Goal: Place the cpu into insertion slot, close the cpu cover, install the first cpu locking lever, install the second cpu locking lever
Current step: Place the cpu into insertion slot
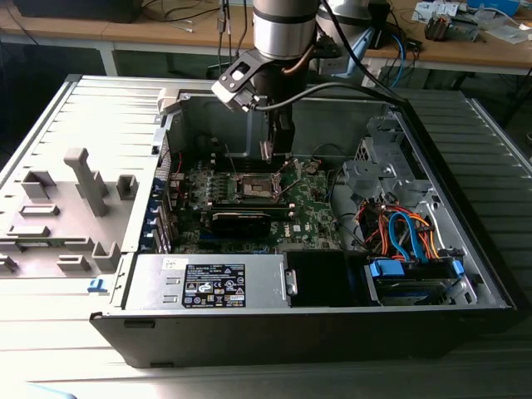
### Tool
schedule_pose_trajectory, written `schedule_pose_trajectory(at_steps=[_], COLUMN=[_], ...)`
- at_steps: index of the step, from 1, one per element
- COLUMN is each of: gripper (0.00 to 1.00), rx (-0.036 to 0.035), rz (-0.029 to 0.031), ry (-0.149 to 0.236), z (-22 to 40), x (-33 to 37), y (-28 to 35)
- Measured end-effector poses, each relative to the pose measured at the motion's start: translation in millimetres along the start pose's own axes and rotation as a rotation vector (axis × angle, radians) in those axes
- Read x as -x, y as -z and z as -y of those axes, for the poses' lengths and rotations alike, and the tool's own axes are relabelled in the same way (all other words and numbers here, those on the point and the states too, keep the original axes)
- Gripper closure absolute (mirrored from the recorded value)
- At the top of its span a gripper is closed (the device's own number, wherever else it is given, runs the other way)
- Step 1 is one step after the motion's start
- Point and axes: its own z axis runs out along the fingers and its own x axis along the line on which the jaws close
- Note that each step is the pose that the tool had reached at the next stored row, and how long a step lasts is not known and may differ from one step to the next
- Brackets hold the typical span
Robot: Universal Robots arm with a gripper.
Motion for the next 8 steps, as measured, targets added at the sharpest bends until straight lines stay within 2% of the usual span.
schedule_pose_trajectory(at_steps=[3, 8], gripper=[0.45, 0.45], rx=[-0.0001, -0.0001], rz=[0.0001, 0.0001], ry=[0.0, 0.0], z=[5.0, 6.1], x=[-0.3, -0.3], y=[-2.3, -2.6])
